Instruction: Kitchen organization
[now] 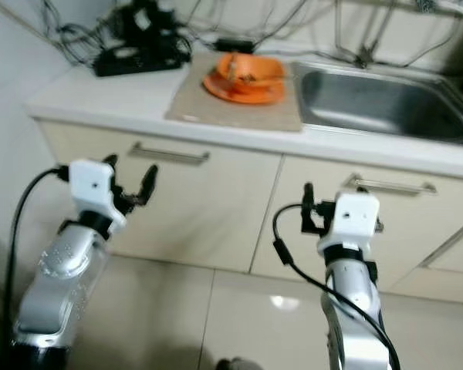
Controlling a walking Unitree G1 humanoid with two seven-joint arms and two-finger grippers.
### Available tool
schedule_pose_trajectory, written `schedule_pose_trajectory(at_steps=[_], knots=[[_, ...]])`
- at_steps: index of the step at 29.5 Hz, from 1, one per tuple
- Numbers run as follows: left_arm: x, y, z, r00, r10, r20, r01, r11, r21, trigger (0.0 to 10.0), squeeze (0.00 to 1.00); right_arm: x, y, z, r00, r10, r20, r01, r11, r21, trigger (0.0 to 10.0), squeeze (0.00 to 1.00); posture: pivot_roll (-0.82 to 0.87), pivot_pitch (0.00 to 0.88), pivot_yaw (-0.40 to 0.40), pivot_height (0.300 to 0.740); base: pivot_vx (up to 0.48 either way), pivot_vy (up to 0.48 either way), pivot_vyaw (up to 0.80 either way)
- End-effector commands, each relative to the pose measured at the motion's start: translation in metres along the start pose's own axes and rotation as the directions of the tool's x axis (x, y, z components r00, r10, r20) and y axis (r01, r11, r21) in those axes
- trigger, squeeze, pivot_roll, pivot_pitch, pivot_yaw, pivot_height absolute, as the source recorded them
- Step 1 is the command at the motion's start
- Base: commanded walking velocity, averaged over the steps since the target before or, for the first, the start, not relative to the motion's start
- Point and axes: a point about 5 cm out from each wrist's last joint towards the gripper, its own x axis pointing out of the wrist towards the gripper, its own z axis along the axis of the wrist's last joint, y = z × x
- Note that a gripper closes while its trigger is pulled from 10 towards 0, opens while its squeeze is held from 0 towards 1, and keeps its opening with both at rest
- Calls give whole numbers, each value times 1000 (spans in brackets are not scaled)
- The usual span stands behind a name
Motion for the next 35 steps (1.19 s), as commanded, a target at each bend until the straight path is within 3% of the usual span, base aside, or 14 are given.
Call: schedule_pose_trajectory(at_steps=[1,9,13,25,35], knots=[[3,2,11,999,-10,40,9,1000,13,10000,0,2,-1,7,1000,-15,19,15,1000,-7,10000,0,-17,0,-55,740,0,0,-800],[6,4,20,996,-7,87,7,1000,-1,10000,0,3,-2,10,999,-11,30,12,1000,-18,10000,0,-21,4,-60,740,0,0,-800],[5,2,20,996,-13,87,11,1000,18,10000,0,3,1,7,999,43,16,-43,999,-20,10000,0,-24,14,-72,740,0,0,-689],[-1,0,15,997,1,72,-3,1000,23,10000,0,0,7,8,992,123,12,-122,992,-29,10000,0,-30,23,-95,740,0,0,0],[11,6,40,989,-6,145,-1,999,47,10000,0,11,8,25,990,123,66,-122,992,-27,10000,0,-25,14,-81,740,360,0,-525]])
